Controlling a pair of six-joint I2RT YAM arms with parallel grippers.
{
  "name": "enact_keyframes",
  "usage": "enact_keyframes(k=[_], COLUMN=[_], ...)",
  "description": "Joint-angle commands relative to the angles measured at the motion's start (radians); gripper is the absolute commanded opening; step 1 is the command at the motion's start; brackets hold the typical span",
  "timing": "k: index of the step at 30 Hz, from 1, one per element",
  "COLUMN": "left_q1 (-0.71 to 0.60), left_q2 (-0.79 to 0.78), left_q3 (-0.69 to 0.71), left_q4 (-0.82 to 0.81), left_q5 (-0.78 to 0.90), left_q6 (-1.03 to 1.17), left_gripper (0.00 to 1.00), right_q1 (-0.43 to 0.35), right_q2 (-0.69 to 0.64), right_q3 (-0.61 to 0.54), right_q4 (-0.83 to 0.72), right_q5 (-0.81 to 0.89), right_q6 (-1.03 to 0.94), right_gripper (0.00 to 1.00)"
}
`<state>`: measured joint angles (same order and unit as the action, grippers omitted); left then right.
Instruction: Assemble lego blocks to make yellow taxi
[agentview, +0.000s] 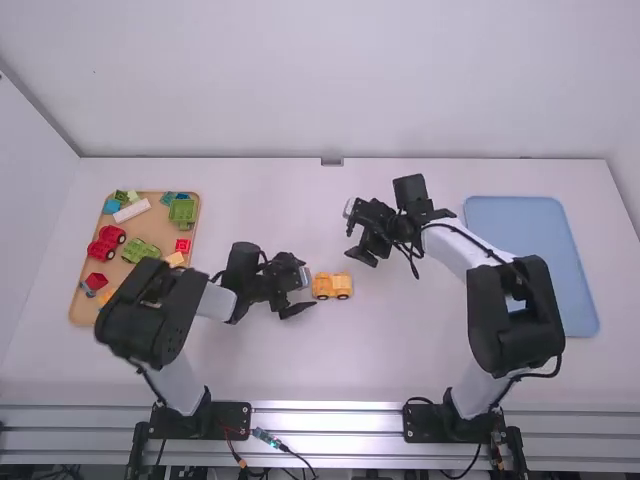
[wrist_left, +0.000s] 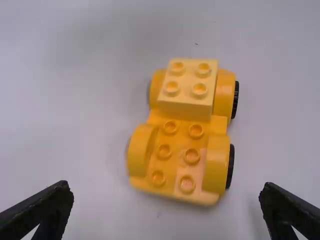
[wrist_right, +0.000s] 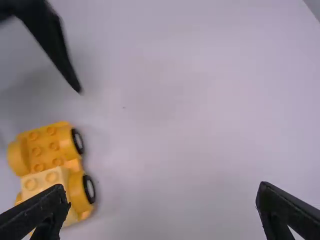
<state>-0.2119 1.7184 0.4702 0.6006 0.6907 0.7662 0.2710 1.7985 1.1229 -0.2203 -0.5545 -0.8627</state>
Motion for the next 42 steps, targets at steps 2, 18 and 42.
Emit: enact_keyframes(k=[2, 18, 42], left_q1=[0.08, 0.386, 0.543], left_q2=[-0.222, -0.329, 0.197], left_q3=[0.0, 0.432, 1.089], left_q4=[-0.196, -0.931, -1.483], left_q5=[-0.146, -0.594, -0.622], left_q6=[-0.111, -0.469, 0.076], left_gripper=[0.99, 0.99, 0.99], right_q1=[0.016, 0.016, -0.116], right_q2=[-0.023, -0.023, -0.023], right_q3=[0.054, 0.056, 0.056], right_q4=[-0.005, 0.006, -0.005], right_q5=[0.108, 0.107, 0.085], right_q6=[0.093, 0.159, 0.185], right_gripper=[0.99, 0.99, 0.99])
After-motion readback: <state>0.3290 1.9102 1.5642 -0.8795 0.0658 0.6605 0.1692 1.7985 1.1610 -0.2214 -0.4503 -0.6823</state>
